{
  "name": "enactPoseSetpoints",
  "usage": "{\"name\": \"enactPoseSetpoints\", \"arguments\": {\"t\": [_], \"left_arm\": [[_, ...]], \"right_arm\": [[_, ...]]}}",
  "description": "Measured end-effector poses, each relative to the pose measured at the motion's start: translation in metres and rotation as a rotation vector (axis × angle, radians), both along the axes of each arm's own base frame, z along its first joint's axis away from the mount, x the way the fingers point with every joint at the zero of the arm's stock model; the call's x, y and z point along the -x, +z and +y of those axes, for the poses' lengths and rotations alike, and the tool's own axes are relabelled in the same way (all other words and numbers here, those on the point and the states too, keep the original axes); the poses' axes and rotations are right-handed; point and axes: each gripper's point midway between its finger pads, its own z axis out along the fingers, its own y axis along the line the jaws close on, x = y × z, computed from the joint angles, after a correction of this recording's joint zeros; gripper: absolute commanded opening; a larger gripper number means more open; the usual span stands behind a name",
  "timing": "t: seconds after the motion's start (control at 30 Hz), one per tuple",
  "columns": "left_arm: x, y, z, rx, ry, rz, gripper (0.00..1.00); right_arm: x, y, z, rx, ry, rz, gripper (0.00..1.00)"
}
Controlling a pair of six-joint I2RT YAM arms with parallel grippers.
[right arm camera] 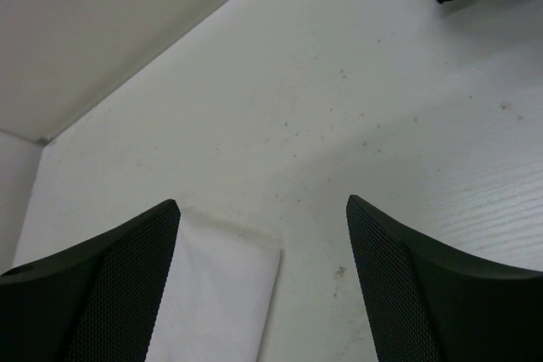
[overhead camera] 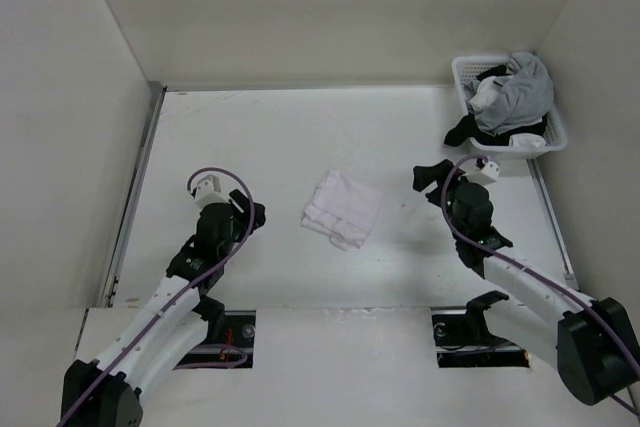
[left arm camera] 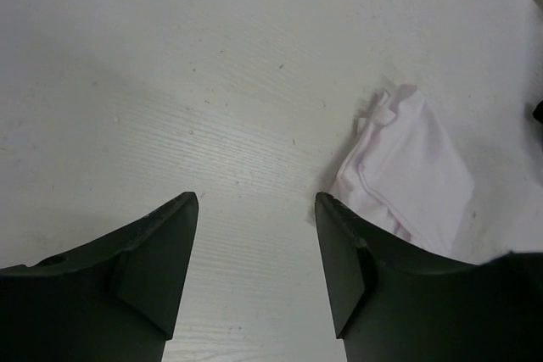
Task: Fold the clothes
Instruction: Fold the tank top
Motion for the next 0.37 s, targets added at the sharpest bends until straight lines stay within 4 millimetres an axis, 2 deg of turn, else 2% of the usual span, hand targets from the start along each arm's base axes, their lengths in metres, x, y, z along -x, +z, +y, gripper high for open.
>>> {"name": "enactPoseSetpoints", "arguments": {"t": [0.1,0.37], "left_arm": [[0.000,-0.004,0.002,-0.002,-0.004,0.018,0.57],[0.003,-0.020,-0.002,-0.037,-0.046,0.076,0.59]], "right_arm": [[-0.002,0.004,0.000,-0.015,-0.009,-0.018,0.84],[-0.005,0.000,0.001,-0.020,-0.012,-0.009,0.85]]}}
